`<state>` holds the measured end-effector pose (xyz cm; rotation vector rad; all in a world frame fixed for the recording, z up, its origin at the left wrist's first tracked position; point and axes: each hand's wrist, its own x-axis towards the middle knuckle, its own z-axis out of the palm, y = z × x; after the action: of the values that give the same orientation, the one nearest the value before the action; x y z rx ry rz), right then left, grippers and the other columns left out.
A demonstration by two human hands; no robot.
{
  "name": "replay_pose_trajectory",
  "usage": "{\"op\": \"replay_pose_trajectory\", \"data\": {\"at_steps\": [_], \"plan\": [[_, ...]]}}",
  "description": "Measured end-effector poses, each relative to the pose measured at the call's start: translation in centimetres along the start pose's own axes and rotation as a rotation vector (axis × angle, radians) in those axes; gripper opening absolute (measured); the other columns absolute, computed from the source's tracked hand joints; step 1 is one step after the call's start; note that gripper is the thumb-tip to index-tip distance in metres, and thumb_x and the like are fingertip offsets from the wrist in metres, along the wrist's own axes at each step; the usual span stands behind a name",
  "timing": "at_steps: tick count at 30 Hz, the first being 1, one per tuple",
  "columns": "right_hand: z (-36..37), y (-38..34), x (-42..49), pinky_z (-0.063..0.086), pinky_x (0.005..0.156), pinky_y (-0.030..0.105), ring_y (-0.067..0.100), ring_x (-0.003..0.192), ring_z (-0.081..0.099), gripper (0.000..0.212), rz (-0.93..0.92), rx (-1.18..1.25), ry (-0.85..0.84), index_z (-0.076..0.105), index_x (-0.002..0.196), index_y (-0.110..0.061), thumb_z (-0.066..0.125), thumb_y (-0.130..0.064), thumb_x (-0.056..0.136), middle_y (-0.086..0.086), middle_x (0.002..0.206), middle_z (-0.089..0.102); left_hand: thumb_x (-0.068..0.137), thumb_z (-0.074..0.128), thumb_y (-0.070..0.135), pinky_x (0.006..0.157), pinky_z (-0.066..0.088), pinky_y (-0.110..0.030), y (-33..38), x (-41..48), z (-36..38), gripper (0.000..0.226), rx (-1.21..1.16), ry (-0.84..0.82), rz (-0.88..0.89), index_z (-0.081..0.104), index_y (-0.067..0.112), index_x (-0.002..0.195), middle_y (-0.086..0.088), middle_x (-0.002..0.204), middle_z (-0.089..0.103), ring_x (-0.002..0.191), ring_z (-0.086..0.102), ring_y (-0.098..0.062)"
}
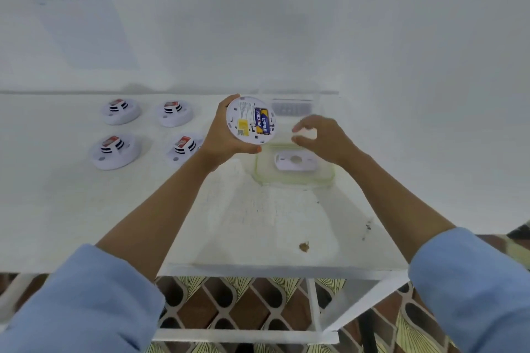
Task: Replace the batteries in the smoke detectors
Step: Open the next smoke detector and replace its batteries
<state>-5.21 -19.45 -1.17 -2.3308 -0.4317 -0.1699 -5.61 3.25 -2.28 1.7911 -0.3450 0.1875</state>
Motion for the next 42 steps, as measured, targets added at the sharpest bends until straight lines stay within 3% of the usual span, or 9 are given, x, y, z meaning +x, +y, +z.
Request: {"op": "replay_pose_trajectory", "data": {"at_steps": [2, 7, 12, 14, 20, 26, 30, 34, 42], "plan": [[0.1, -2.0, 0.8, 0.039, 0.097, 0.028, 0.015, 0.108, 0.053, 0.027, -0.101, 0.085, 0.104, 0.065, 0.108, -0.013, 0.068, -0.021, 0.083, 0.004, 0.12, 0.059, 0.046, 0.083, -0.005, 0.075, 0.052, -0.014, 0.0, 0.4, 0.0, 0.105, -0.009, -0.002, -0.012, 0.028, 0.014, 0.134, 0.01, 0.121, 0.044, 0.106, 0.05, 0.007], [0.9, -4.3, 3.9, 0.028, 0.105, 0.026, 0.018, 0.132, 0.034, 0.048, -0.212, -0.039, -0.074, 0.059, 0.124, -0.021, 0.072, -0.028, 0.078, 0.003, 0.147, 0.034, 0.053, 0.078, -0.022, 0.069, 0.052, -0.014, 0.0, 2.2, 0.1, 0.102, -0.054, -0.024, 0.017, 0.026, 0.01, 0.135, 0.011, 0.117, 0.046, 0.097, 0.056, 0.014], [-0.2, -3.9, 6.5, 0.039, 0.096, 0.026, 0.018, 0.118, 0.047, 0.043, -0.209, -0.004, -0.034, 0.068, 0.112, -0.015, 0.079, -0.021, 0.071, 0.004, 0.132, 0.047, 0.036, 0.086, 0.019, 0.075, 0.051, -0.015, 0.4, 4.2, -0.4, 0.112, -0.039, -0.1, 0.052, 0.028, 0.016, 0.132, 0.01, 0.121, 0.046, 0.104, 0.054, 0.009], [-0.3, -3.7, 7.4, 0.041, 0.092, 0.026, 0.019, 0.113, 0.05, 0.041, -0.208, -0.028, -0.019, 0.07, 0.108, -0.014, 0.08, -0.022, 0.069, 0.004, 0.128, 0.049, 0.034, 0.084, 0.022, 0.074, 0.052, -0.017, 0.3, 5.1, -0.6, 0.113, -0.059, -0.13, 0.042, 0.029, 0.017, 0.132, 0.008, 0.122, 0.047, 0.105, 0.055, 0.005], [-0.3, -2.8, 9.7, 0.04, 0.078, 0.013, 0.019, 0.105, 0.052, 0.036, -0.212, -0.062, 0.01, 0.071, 0.104, -0.014, 0.079, -0.022, 0.07, 0.004, 0.121, 0.051, 0.036, 0.084, 0.02, 0.075, 0.053, -0.021, -0.7, 7.4, -1.1, 0.107, -0.082, -0.21, 0.038, 0.031, 0.024, 0.129, 0.008, 0.121, 0.049, 0.109, 0.055, -0.006], [0.4, -2.0, 10.6, 0.044, 0.09, 0.027, 0.022, 0.106, 0.056, 0.035, -0.293, -0.285, -0.001, 0.067, 0.113, -0.016, 0.069, -0.029, 0.08, 0.005, 0.132, 0.049, 0.044, 0.08, -0.002, 0.073, 0.053, -0.019, -2.2, 9.3, -1.4, 0.098, -0.129, -0.241, 0.034, 0.033, 0.025, 0.126, 0.007, 0.12, 0.049, 0.104, 0.056, 0.002], [0.9, -1.7, 10.7, 0.054, 0.079, 0.038, 0.031, 0.094, 0.066, 0.03, -0.477, -0.432, 0.05, 0.071, 0.103, -0.007, 0.065, -0.025, 0.08, 0.017, 0.12, 0.062, 0.044, 0.08, -0.003, 0.074, 0.052, -0.018, -2.7, 10.2, -1.4, 0.098, -0.13, -0.266, 0.046, 0.033, 0.022, 0.126, 0.008, 0.118, 0.05, 0.1, 0.057, 0.006], [1.4, -1.0, 11.0, 0.056, 0.066, 0.035, 0.031, 0.077, 0.069, 0.034, -0.583, -0.497, 0.127, 0.073, 0.093, -0.006, 0.055, -0.031, 0.08, 0.016, 0.102, 0.07, 0.043, 0.078, -0.005, 0.071, 0.053, -0.018, -3.0, 10.8, -1.4, 0.1, -0.15, -0.275, 0.029, 0.032, 0.019, 0.128, 0.007, 0.116, 0.05, 0.095, 0.058, 0.007], [1.5, -0.3, 11.0, 0.057, 0.063, 0.035, 0.032, 0.072, 0.068, 0.031, -0.641, -0.526, 0.176, 0.072, 0.093, -0.004, 0.054, -0.027, 0.083, 0.019, 0.097, 0.07, 0.045, 0.076, -0.006, 0.072, 0.054, -0.021, -3.3, 11.0, -1.0, 0.098, -0.176, -0.274, 0.015, 0.032, 0.02, 0.129, 0.006, 0.116, 0.051, 0.096, 0.058, 0.003]]}}
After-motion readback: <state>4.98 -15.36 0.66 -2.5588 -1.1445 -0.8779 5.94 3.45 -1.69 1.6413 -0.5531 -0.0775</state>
